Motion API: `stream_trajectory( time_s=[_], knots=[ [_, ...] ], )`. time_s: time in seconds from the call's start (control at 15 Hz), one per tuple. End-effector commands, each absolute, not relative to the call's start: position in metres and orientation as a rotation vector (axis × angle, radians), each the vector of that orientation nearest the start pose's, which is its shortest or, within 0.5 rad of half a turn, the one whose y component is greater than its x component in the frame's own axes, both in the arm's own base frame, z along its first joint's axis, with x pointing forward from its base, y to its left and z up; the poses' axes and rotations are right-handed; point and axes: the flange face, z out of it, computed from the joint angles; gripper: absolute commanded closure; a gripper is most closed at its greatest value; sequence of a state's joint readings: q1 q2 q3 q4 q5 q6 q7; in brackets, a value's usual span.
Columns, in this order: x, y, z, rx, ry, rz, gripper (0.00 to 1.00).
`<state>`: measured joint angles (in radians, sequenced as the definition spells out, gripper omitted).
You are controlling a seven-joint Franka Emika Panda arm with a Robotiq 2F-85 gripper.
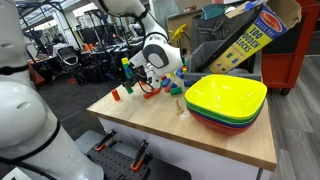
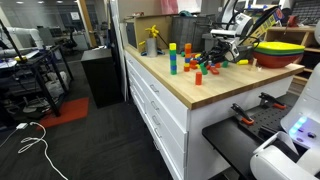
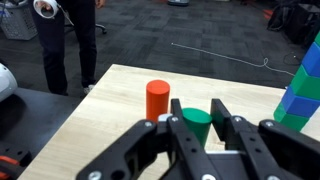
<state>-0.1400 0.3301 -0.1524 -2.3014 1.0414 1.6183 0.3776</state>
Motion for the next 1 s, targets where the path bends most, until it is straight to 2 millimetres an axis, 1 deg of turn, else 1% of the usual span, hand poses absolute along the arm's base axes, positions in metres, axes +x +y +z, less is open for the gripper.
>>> stream_trajectory(
  time_s=[0.0, 0.8, 0.87, 0.93],
  knots=[
    [0.449, -0.047, 0.198, -1.590, 1.294, 1.101, 0.91],
    [0.445, -0.047, 0.187, -1.568, 1.299, 1.127, 0.91],
    [0.445, -0.047, 0.187, -1.567, 1.301, 1.128, 0.85],
    [0.445, -0.047, 0.187, -1.569, 1.301, 1.128, 0.41]
  ],
)
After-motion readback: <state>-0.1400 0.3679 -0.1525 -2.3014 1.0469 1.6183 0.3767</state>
